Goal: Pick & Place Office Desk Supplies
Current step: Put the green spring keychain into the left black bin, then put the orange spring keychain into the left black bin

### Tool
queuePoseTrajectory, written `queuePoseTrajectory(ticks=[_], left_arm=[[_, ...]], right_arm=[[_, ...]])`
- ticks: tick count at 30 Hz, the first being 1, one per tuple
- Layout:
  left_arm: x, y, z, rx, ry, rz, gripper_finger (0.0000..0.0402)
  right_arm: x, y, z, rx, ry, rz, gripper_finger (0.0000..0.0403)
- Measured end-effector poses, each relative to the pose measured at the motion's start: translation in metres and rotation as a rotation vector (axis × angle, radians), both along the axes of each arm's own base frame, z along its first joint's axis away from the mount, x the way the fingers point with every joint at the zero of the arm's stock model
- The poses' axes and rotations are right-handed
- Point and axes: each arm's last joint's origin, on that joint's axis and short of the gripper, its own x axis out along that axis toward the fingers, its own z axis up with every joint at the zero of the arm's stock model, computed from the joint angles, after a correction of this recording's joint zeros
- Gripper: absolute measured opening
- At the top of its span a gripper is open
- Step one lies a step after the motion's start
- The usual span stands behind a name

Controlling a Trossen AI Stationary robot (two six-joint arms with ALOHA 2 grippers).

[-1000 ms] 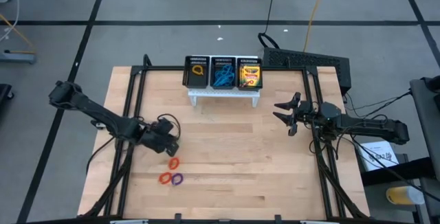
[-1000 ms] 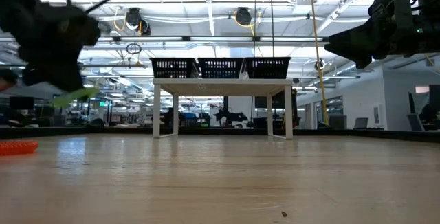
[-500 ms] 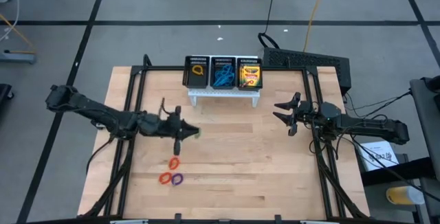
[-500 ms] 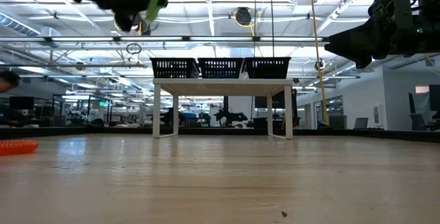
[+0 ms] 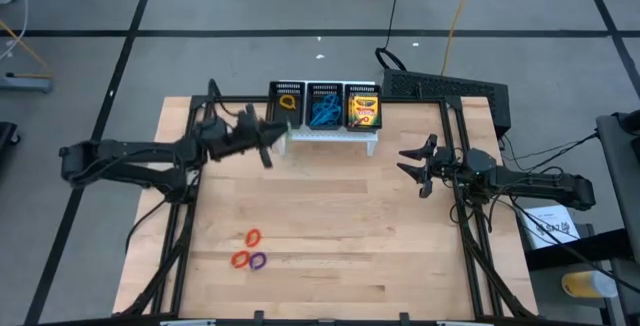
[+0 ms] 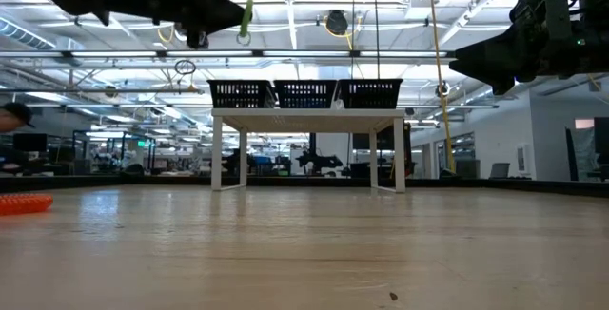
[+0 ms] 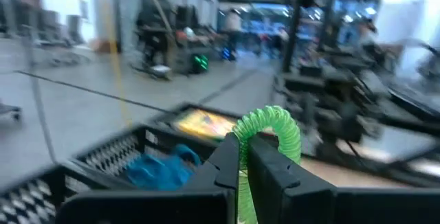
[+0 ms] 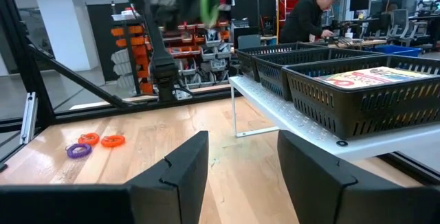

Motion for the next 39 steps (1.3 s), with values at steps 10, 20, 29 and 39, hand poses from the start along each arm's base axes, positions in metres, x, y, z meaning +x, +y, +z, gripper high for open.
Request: queuePoseTrajectory(ticks=[10, 20, 29, 39], left_arm=[[0.009, 0.057, 0.031, -0.032, 0.213, 0.295, 0.0019], [0.026, 0.083, -0.007, -0.144, 0.369, 0.350, 0.0019], [0.030, 0.085, -0.013, -0.147, 0.387, 0.349, 0.0024], [0.030, 0.086, -0.013, -0.178, 0.366, 0.381, 0.0110]], right_arm=[[0.000, 0.000, 0.000, 0.000, 0.000, 0.000, 0.0164], [0.000, 0.000, 0.000, 0.000, -0.001, 0.000, 0.0164], [0.000, 0.000, 0.000, 0.000, -0.001, 0.000, 0.0164], [0.000, 0.000, 0.000, 0.000, -0.001, 0.000, 0.0164]])
